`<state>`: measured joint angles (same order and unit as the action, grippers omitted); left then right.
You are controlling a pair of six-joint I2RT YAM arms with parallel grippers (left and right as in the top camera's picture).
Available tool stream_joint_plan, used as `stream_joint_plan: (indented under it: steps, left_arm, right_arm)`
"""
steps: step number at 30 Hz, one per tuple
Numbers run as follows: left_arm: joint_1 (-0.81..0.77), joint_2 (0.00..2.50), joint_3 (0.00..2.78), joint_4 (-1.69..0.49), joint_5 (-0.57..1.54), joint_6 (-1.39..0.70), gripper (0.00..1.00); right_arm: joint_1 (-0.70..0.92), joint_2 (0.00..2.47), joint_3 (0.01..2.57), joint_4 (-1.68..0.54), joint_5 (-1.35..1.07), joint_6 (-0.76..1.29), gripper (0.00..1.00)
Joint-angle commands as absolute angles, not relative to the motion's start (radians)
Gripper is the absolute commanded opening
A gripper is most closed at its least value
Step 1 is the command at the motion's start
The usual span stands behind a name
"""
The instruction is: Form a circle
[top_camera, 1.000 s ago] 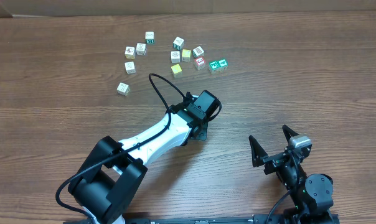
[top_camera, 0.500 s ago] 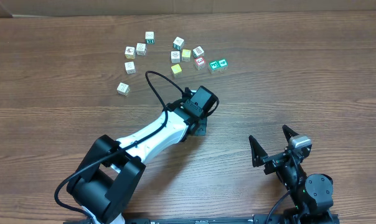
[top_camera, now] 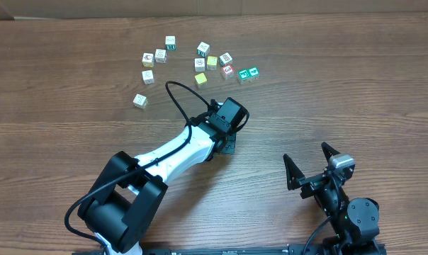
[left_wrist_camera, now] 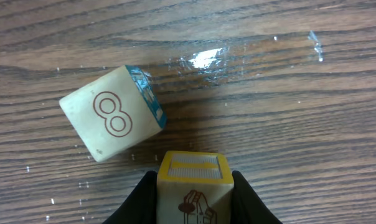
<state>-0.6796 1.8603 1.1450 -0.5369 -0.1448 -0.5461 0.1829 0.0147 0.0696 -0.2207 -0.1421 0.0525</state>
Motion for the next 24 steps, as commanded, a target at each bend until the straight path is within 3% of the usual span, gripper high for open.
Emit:
stream_joint_plan:
  steps: [1, 3, 6, 16, 24]
  left_arm:
    - [-0.661, 1.877, 1.143, -0.534, -0.138, -0.531, 0.08]
    - [-0.654, 1.877, 1.143, -0.533, -0.133, -0.531, 0.17]
    - [-0.652, 1.877, 1.143, -0.530, -0.120, -0.530, 0.22]
    - [-0.654, 1.877, 1.143, -0.515, -0.085, -0.500, 0.22]
    - [-0.653, 1.877, 1.143, -0.515, -0.088, -0.500, 0.35]
  right_arm:
    - [0.175, 0.003, 0.067, -0.215, -0.144, 0.056, 1.00]
    - [0.175, 0.003, 0.067, -0.215, -0.144, 0.056, 1.00]
    - [0.175, 0.003, 0.067, -0.215, -0.143, 0.056, 1.00]
    - [0.175, 0.003, 0.067, -0.215, -0.144, 0.056, 1.00]
    - [0.175, 0.003, 0.067, -0.215, -0.144, 0.056, 1.00]
